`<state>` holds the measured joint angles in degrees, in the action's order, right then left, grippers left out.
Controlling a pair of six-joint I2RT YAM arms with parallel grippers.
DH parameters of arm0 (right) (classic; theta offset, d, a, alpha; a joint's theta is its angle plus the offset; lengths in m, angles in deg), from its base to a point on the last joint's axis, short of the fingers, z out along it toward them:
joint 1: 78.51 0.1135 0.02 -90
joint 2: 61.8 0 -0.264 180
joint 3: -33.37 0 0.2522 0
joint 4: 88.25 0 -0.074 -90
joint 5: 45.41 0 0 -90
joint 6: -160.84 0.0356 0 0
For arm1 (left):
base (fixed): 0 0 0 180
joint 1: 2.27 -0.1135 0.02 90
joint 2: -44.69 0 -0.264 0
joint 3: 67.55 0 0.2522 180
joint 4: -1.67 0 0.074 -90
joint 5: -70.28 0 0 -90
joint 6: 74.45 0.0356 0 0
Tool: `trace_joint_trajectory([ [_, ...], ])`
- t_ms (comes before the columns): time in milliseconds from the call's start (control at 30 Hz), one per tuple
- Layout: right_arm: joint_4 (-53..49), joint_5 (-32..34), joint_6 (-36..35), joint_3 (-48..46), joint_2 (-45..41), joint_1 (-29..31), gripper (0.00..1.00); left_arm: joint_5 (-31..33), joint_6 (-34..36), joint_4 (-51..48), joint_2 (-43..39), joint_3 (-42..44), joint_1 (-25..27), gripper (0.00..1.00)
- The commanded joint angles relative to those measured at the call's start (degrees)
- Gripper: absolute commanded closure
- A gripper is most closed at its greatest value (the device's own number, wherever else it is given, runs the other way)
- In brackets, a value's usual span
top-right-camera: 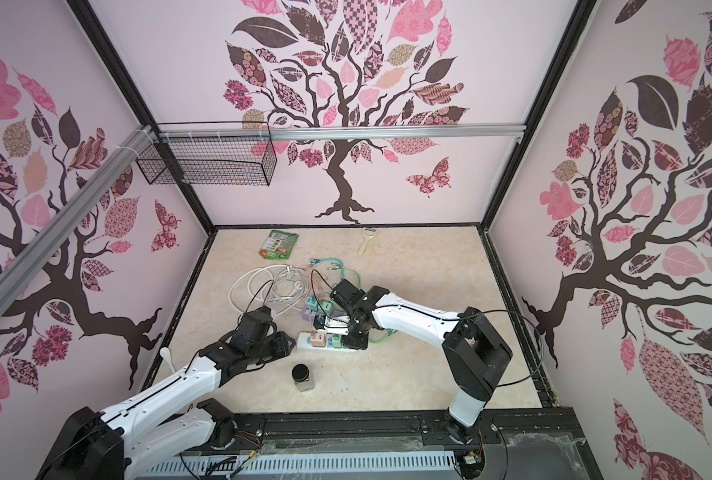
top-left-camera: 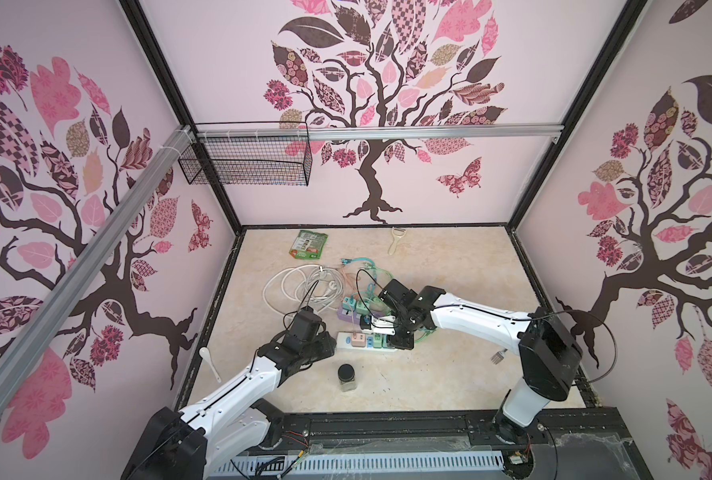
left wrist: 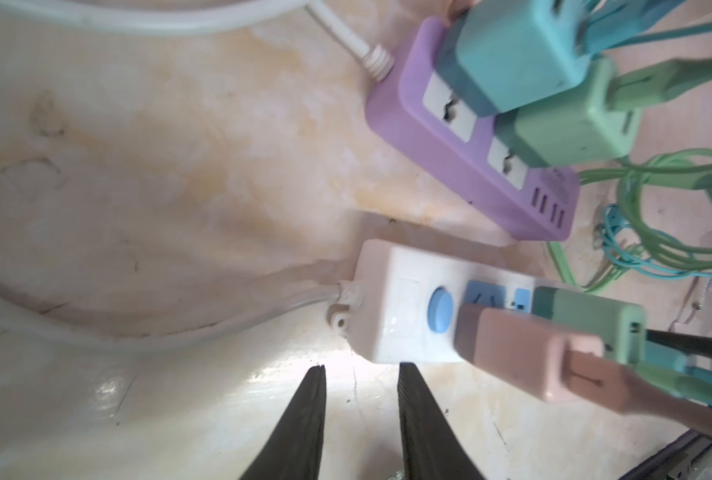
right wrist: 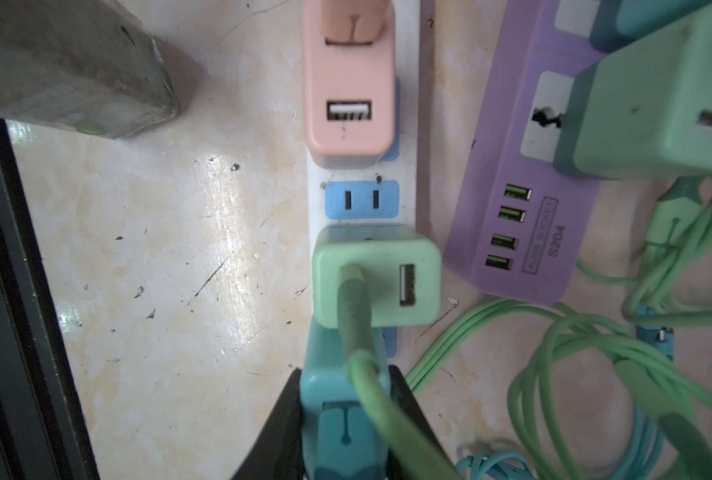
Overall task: Insert the plug
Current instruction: 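Push the teal charger into the blue socket beside the light green charger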
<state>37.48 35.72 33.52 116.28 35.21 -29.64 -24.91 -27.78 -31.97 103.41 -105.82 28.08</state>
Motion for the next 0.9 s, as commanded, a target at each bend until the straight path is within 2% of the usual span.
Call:
trace_joint_trajectory([
  [0, -3.8, -3.5, 1.6, -1.0, -1.0, 1.1, 0.75, 0.4, 0.0, 3.0, 2.7, 0.8, -0.2, 0.67],
  [200, -3.9, -3.3, 2.8, -0.5, -0.8, 1.8, 0.74, -0.4, 1.7, 7.1, 11.3, -2.9, -0.4, 0.68],
  [333, -3.9, -2.6, 3.9, -0.3, -0.5, 2.2, 0.74, -0.9, 2.0, 7.8, 14.1, -4.5, -0.4, 0.69],
  [467, -3.6, -1.4, 5.0, -0.9, -0.6, 2.3, 0.74, -0.5, 1.3, 7.5, 13.1, -4.2, -0.3, 0.70],
  [700, -0.5, 0.6, 7.3, -3.2, -2.6, 2.3, 0.74, 0.9, 1.8, 3.6, 6.5, -5.1, -0.5, 0.68],
  [867, 2.4, 2.1, 8.4, -5.4, -4.3, 2.4, 0.75, 0.6, 4.5, 2.9, 8.6, -7.3, -0.7, 0.69],
])
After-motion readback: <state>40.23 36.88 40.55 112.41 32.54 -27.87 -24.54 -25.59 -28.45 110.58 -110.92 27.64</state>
